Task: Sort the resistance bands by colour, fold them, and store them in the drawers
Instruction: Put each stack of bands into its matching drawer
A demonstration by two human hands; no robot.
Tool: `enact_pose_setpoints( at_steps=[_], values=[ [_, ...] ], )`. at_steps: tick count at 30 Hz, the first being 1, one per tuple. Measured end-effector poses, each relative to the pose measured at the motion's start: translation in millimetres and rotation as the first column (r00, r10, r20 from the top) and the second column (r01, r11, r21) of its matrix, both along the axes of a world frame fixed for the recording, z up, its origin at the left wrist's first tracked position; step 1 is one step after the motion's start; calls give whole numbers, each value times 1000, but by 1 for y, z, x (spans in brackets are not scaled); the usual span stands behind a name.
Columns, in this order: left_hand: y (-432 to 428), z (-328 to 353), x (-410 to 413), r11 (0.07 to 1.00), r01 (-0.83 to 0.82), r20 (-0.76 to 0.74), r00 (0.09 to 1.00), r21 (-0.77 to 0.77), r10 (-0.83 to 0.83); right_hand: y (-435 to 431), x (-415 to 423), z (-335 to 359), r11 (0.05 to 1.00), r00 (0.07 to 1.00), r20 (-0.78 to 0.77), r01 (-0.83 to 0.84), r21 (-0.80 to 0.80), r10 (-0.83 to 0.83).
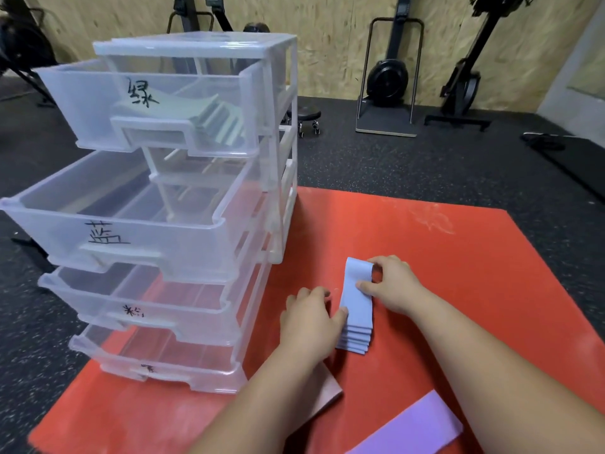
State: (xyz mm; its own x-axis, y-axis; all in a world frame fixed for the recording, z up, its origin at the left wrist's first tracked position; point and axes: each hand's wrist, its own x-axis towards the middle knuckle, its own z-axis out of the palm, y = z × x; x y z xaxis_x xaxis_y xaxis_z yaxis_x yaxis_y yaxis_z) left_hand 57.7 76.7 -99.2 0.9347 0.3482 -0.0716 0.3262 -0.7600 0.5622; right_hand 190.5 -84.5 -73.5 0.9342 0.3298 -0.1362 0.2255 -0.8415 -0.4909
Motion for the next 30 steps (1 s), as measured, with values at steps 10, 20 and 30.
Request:
enact_pose_setpoints(
  at_steps=[10,20,30],
  values=[
    [5,3,-6,994,-9,30,999,-105,12,5,-25,5,961,999,34,-3,276,-7],
    [2,85,-26,942,116,268,963,-315,-29,-8,-65,74,803,999,31,-35,595,21],
    [-10,183,-76,775,317,406,910,-547,-85,-35,-140,176,559,988,-36,-54,827,149]
  ],
)
